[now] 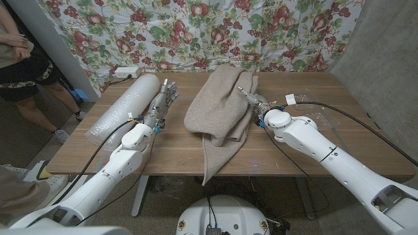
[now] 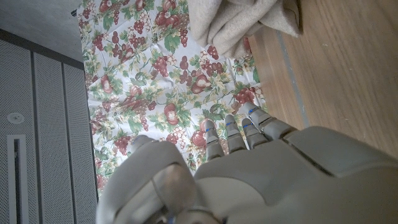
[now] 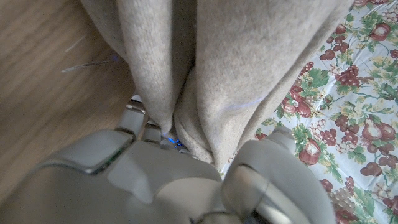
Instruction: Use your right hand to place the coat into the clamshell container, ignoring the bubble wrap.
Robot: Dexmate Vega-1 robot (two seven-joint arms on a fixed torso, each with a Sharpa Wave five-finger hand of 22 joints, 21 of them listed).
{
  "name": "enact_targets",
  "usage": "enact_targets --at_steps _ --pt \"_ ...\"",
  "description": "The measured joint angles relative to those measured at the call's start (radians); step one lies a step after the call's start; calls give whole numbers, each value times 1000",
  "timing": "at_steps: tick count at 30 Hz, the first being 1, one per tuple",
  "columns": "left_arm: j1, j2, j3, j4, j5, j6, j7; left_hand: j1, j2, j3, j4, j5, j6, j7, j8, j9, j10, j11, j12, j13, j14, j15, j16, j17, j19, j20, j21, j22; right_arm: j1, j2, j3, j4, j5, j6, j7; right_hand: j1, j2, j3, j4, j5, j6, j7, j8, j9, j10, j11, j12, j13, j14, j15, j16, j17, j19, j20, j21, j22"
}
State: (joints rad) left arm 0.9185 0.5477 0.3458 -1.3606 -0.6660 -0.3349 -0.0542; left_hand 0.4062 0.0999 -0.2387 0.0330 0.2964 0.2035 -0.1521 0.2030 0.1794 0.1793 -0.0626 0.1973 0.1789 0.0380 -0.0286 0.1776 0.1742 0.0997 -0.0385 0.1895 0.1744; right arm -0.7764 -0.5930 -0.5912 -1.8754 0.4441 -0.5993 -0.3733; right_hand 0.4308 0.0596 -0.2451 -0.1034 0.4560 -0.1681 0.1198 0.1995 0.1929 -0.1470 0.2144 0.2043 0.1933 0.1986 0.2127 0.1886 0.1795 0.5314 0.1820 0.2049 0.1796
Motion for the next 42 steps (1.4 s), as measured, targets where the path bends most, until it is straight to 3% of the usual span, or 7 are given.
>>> enact_targets --at_steps 7,16,33,42 --pt "4 1 -2 0 -1 -2 0 0 0 0 0 0 0 0 0 0 0 0 0 0 0 0 0 0 0 0 0 0 12 8 -9 0 -2 -30 -3 1 0 0 0 0 0 0 0 0 18 2 7 0 42 2 12 4 18 -3 14 5" --pt "10 3 -4 -4 -2 -3 0 0 0 0 0 0 4 -4 0 0 0 0 0 0 0 0 0 0 0 0 0 0 28 18 -20 -7 -2 -85 -17 69 8 17 -25 7 0 0 0 0 49 2 15 5 136 -15 30 9 27 -13 21 19" --pt "22 7 -7 -15 -4 -7 3 0 0 0 0 -4 7 -7 0 0 0 0 0 0 0 0 0 0 0 0 0 0 45 29 -28 -10 11 -125 -11 81 10 19 -28 7 0 0 4 0 123 0 39 10 172 -40 32 14 27 -13 21 19" --pt "30 8 -10 -23 -3 -10 11 0 0 0 0 -4 11 -11 0 0 2 -2 0 0 -6 -6 0 0 0 0 0 0 48 36 -23 3 31 -130 -8 109 37 32 -34 7 7 0 8 0 176 0 58 19 186 -54 39 23 27 -13 28 23"
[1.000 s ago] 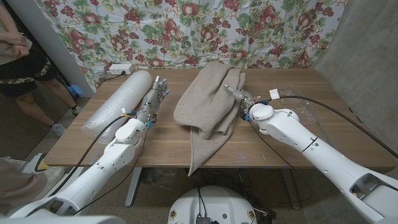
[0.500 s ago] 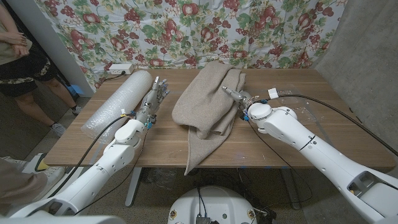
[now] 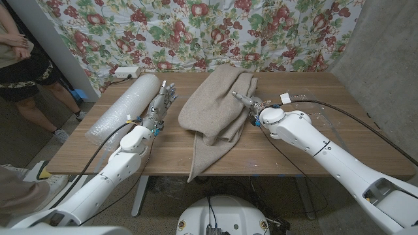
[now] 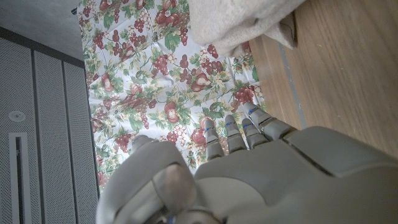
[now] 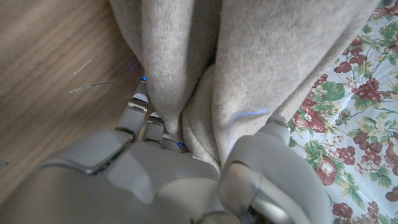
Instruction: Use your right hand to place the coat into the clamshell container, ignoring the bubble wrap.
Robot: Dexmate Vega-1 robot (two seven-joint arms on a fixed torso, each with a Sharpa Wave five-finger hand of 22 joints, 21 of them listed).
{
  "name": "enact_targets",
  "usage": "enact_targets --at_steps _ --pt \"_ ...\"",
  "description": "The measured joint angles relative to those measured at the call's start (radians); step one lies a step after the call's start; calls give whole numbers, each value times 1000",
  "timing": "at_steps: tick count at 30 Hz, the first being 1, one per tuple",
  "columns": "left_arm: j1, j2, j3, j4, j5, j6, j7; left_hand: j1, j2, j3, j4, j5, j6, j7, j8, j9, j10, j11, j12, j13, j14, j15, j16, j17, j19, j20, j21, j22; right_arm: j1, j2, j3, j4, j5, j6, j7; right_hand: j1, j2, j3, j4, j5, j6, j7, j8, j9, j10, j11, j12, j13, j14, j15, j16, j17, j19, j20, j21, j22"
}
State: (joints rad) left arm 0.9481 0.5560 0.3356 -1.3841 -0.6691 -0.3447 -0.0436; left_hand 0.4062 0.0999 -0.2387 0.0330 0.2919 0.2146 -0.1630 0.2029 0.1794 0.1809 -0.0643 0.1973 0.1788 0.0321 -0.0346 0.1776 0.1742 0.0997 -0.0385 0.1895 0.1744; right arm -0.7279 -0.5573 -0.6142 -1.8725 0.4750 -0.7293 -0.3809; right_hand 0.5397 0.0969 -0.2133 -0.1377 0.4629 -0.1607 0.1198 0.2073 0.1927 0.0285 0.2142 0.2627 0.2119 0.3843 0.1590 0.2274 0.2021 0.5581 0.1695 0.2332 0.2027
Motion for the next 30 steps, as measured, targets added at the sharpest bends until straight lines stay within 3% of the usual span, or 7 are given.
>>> enact_targets --at_steps 12,20,25,30 --pt "6 0 -1 -10 3 0 8 0 0 0 0 0 2 -2 0 0 4 -4 0 0 0 0 0 0 0 0 0 0 2 1 4 4 16 -9 -1 44 7 25 -8 0 12 0 0 0 87 -2 34 20 49 -38 20 17 11 -11 14 5" --pt "11 1 -1 -22 9 0 19 0 0 0 0 0 5 -5 0 0 4 -4 0 0 0 0 0 0 0 0 0 0 4 0 7 5 23 -17 -8 69 14 38 -3 -13 51 -3 5 0 184 -3 83 56 84 -81 58 54 63 -71 53 22" --pt "12 2 0 -26 12 3 25 0 0 0 0 0 7 -7 0 0 4 -4 0 0 0 0 0 0 0 0 0 0 -1 1 13 5 26 -19 -12 116 16 57 -13 -13 97 0 5 5 262 -22 140 106 131 -127 108 92 102 -110 94 48" --pt "16 3 3 -40 16 8 31 0 0 0 0 0 7 -7 0 0 4 -4 0 0 0 0 0 0 0 0 0 0 -13 6 26 6 41 -12 -29 178 17 80 -23 -19 131 -1 5 10 273 -23 190 163 153 -147 139 127 169 -150 151 75"
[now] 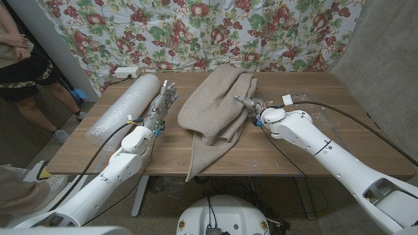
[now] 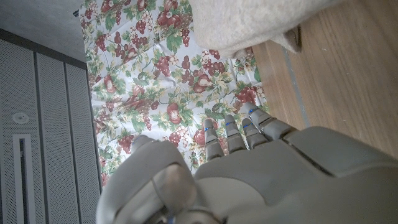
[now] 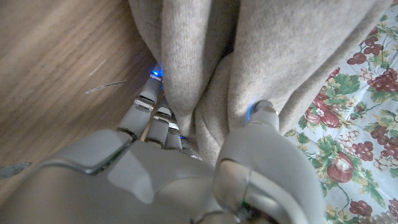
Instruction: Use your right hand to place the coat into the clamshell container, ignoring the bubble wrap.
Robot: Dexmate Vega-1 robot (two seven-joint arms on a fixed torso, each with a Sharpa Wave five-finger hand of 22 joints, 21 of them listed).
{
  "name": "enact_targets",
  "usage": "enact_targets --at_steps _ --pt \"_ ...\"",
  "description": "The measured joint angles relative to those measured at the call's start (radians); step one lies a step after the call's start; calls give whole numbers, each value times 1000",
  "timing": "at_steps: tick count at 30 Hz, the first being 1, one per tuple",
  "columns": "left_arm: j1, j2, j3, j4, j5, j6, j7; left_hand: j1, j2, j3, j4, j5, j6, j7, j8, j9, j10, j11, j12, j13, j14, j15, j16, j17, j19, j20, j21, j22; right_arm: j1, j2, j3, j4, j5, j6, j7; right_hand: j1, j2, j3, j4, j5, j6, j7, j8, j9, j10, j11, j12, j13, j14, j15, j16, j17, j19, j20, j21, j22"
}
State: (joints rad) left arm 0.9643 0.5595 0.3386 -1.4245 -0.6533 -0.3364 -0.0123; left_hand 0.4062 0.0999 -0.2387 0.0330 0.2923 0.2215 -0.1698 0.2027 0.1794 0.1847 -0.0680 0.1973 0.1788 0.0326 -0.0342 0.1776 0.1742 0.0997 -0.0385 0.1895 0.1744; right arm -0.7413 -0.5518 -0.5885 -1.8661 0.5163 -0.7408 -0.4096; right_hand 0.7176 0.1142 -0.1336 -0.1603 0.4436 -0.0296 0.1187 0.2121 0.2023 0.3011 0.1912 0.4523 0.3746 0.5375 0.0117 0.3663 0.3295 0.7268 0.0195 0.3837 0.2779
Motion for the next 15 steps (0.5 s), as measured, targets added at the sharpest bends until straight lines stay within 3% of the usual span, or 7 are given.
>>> enact_targets --at_steps 4,8,12,15 --pt "1 0 1 -3 2 3 3 0 0 0 0 0 0 0 0 0 0 0 0 0 0 0 0 0 0 0 0 0 -10 4 9 3 9 14 -4 54 -2 23 -2 -9 11 0 0 1 -20 10 27 43 10 3 15 28 70 -31 48 15" --pt "1 0 3 -5 3 5 3 0 0 0 0 0 4 -4 0 0 0 0 0 0 0 0 0 0 0 0 0 0 -19 7 18 7 20 29 -4 88 4 40 -3 -19 12 1 -6 1 -40 14 40 69 13 6 29 46 121 -43 74 15" --pt "-4 -1 5 -4 4 6 3 0 0 0 0 0 5 -5 0 0 0 0 0 0 0 0 0 0 0 0 0 0 -28 11 28 14 38 56 -5 125 5 57 -4 -43 21 -1 -6 1 -47 18 63 93 35 -5 48 64 146 -68 79 -6" --pt "-7 -2 6 0 5 6 2 0 0 0 0 0 5 -5 0 0 0 0 0 0 0 0 0 0 0 0 0 0 -32 13 32 18 45 68 -4 146 11 67 -5 -54 21 -1 -13 1 -47 18 71 107 47 -17 55 73 158 -66 79 -20"
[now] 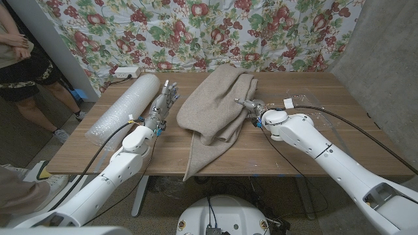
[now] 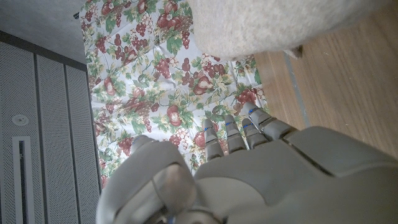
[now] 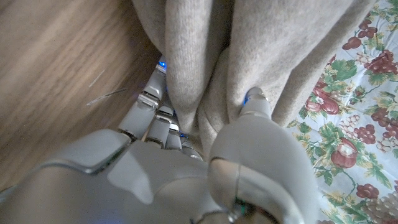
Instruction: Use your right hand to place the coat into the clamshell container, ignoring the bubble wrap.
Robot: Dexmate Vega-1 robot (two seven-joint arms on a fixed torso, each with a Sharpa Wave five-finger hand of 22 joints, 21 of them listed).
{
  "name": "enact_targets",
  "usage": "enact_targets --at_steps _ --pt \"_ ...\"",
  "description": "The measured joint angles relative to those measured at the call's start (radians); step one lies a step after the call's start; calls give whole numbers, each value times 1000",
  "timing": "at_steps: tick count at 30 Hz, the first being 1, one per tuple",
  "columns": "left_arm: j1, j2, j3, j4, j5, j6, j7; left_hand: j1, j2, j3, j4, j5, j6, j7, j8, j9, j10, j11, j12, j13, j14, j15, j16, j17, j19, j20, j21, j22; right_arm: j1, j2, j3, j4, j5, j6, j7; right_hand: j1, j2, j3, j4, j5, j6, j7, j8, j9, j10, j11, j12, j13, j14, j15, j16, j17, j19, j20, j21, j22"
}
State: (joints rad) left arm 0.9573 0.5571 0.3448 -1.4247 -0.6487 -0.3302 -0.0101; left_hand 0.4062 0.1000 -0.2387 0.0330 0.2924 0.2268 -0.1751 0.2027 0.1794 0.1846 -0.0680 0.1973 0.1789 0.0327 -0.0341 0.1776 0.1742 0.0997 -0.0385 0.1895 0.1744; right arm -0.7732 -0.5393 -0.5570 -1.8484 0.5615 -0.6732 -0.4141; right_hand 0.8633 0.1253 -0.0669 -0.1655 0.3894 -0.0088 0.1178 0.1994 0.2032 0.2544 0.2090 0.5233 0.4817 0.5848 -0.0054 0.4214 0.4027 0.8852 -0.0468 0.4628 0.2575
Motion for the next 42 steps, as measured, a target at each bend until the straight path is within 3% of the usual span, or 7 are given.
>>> enact_targets --at_steps 4,13,19,27,32,36,42 --pt "-4 -1 2 5 0 1 -3 0 0 0 0 0 6 5 0 0 0 0 0 0 0 0 0 0 0 0 0 0 -7 5 8 13 10 20 1 57 4 34 3 -41 0 0 -5 4 -14 4 35 35 4 -4 1 6 40 -10 -4 -43" --pt "-14 -6 4 21 -1 2 -12 0 0 0 0 -4 7 4 0 0 0 0 0 0 0 0 0 0 0 0 0 0 -17 13 19 45 42 97 34 173 17 144 3 -154 -54 0 -11 4 -86 0 124 151 36 -36 -30 7 136 14 -68 -95" --pt "-17 -8 5 28 -2 2 -17 0 0 0 0 -4 7 4 0 0 0 0 0 0 0 0 0 0 0 0 0 0 -21 16 21 62 53 136 49 222 -10 249 3 -138 -65 0 -8 9 -127 -1 197 236 47 -47 -78 21 215 -25 -160 -97" --pt "-19 -10 5 36 -6 -2 -22 0 0 -4 -4 -4 11 0 0 0 0 0 0 0 -4 4 0 0 0 0 0 0 -25 20 21 74 60 171 54 210 -33 317 8 -123 -63 1 -7 13 -130 -2 243 274 86 -57 -102 38 274 -63 -228 -94" --pt "-21 -11 5 41 -7 -5 -26 0 0 -4 -4 -4 13 -2 0 0 0 0 0 0 -4 4 0 0 0 0 0 0 -30 24 23 76 63 185 46 246 -68 390 -2 -178 -27 0 0 10 -112 -8 286 294 138 -63 -112 59 325 -114 -260 -86" --pt "-22 -12 6 43 -7 -7 -27 0 0 -4 -4 -4 13 -2 0 0 0 0 0 0 -4 4 0 0 0 0 0 0 -34 27 24 76 64 197 38 276 -77 433 -5 -190 14 2 8 11 -72 -20 319 299 193 -73 -113 70 342 -138 -261 -83" --pt "-22 -12 6 43 -8 -8 -28 0 0 -4 -4 -4 13 -2 0 0 0 0 0 0 -4 4 0 0 0 0 0 0 -39 31 27 76 66 209 25 348 -75 479 -6 -199 171 11 42 14 34 -47 384 303 289 -98 -96 76 355 -152 -256 -74"
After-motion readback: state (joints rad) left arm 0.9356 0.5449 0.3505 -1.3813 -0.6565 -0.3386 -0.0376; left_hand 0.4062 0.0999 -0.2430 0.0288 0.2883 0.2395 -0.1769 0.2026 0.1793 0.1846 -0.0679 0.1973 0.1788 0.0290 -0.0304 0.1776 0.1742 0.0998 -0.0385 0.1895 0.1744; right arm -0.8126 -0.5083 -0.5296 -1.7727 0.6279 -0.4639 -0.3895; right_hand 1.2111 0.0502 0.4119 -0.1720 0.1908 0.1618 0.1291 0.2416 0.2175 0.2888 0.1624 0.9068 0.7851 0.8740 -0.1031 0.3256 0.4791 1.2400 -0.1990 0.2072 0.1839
